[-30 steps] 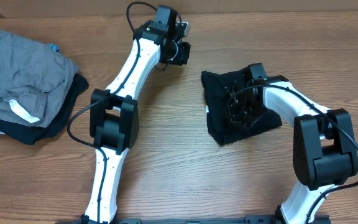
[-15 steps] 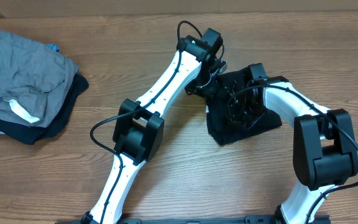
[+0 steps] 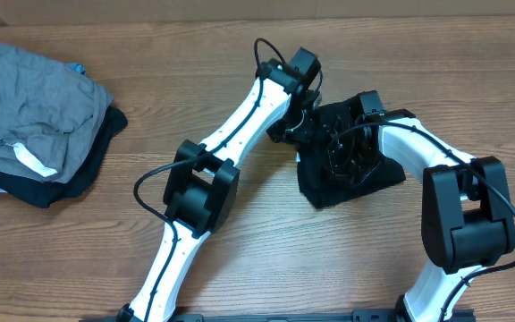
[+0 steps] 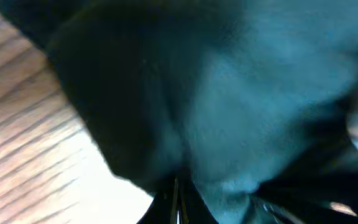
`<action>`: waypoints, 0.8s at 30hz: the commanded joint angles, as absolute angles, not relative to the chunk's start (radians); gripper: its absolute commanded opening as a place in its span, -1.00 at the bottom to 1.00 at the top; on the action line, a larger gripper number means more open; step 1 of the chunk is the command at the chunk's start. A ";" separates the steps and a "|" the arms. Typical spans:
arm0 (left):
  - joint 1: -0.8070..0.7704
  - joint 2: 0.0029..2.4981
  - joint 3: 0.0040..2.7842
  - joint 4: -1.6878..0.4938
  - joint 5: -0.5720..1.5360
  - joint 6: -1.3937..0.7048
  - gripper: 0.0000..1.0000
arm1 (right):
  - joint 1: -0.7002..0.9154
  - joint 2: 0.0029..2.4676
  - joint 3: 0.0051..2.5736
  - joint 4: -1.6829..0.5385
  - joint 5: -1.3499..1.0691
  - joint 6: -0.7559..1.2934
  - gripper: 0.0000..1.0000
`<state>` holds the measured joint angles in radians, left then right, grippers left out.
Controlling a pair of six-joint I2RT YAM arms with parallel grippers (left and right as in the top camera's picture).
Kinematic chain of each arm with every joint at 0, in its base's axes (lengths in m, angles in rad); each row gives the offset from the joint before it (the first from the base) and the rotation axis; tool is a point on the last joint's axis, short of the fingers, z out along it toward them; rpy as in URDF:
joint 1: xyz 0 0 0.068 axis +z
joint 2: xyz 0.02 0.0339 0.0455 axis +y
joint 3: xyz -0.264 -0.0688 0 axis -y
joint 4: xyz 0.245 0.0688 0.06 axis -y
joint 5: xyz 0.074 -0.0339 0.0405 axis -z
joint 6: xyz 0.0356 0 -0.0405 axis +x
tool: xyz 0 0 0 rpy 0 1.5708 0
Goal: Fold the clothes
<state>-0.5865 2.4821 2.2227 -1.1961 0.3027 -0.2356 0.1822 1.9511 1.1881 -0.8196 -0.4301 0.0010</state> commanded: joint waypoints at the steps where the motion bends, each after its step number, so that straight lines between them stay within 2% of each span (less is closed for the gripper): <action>1: -0.600 2.492 2.161 -1.151 0.309 -0.293 -0.92 | 0.189 1.988 1.151 -0.805 -0.383 0.006 -0.92; 8: -0.556 2.492 2.161 -0.978 0.156 -0.319 -0.92 | 0.189 1.988 1.151 -0.805 -0.383 0.005 -0.92; 16: -0.474 2.491 2.186 -0.801 0.134 -0.288 -0.92 | 0.189 1.988 1.151 -0.813 -0.383 0.004 -0.92; 20: -0.455 2.491 2.354 -0.964 0.136 -0.287 -0.92 | 0.189 1.988 1.151 -0.812 -0.383 0.004 -0.92; 24: -0.481 2.491 2.437 -1.169 0.254 -0.284 -0.92 | 0.189 1.988 1.151 -0.813 -0.383 0.005 -0.92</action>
